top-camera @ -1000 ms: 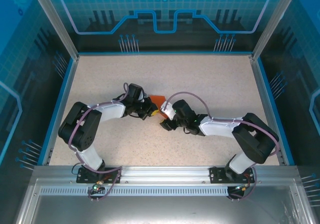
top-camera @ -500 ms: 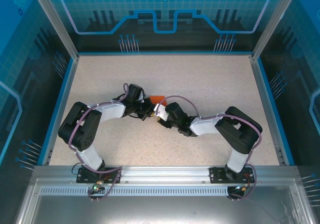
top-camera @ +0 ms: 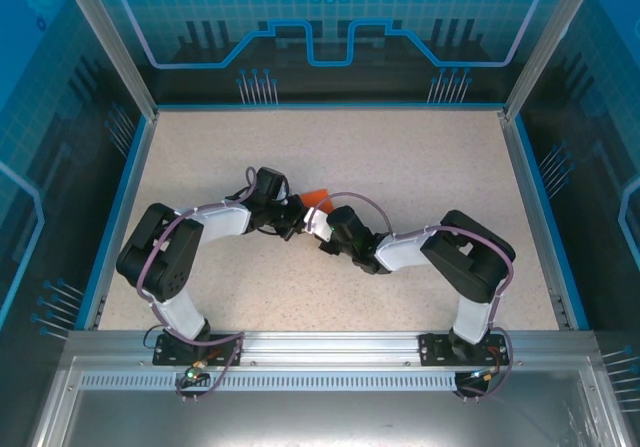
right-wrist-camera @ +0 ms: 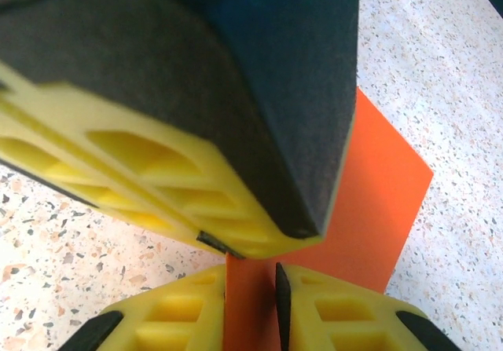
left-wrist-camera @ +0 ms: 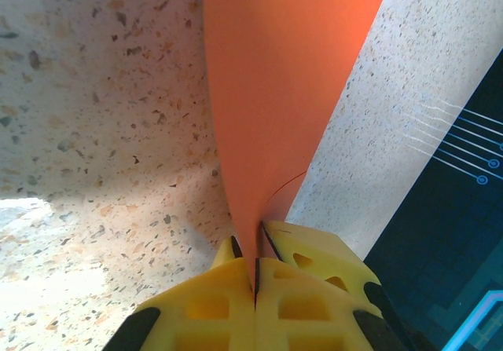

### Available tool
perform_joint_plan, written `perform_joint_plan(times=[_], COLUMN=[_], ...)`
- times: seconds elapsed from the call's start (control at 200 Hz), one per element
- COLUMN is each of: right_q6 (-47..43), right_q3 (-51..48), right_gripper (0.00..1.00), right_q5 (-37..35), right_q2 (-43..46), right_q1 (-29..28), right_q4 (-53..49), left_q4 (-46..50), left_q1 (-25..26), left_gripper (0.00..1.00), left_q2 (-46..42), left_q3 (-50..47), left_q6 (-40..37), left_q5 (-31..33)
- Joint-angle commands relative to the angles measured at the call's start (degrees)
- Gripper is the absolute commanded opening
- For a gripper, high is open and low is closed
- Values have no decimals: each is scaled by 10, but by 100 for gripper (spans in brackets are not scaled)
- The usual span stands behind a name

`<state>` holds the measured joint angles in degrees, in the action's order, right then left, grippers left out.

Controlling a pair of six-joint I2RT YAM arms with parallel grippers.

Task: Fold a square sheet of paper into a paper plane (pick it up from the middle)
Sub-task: Fold the wing for the fifth time at the center of the table.

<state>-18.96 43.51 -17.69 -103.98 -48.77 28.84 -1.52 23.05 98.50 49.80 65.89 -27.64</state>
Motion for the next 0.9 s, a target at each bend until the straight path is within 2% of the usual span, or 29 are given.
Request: perform_joint_plan(times=[0.0,0.135,0.2,0.355,0.435,0.56,0.69,0.895], right_q6=[0,5,13,54,85,142,214,302], right_q3=[5,5,3,4,4,2,-4,-6], right_gripper=[21,13,10,6,6,4,4,5], right_q5=[-10,0,10,65,104,165,239,340], right_q2=[-9,-4,2,24,36,51,56,46], right_q1=[-7,-5,-2,17,31,53,80,123], right_q4=[20,14,11,-20,-34,-51,-45,-31], left_q4=[16,22,32,83,105,104,9,-79], left_q1=[-1,-14,-28,-79,-100,-105,-97,-56], left_gripper=[5,12,19,33,37,39,39,34], left_q2=[-22,-32,-39,-68,-89,-109,-117,-108], left_q3=[15,15,14,25,31,27,-26,-78], left_q6=[12,13,8,-36,-64,-85,-64,-54], left_q5=[5,3,4,7,11,11,-14,-20])
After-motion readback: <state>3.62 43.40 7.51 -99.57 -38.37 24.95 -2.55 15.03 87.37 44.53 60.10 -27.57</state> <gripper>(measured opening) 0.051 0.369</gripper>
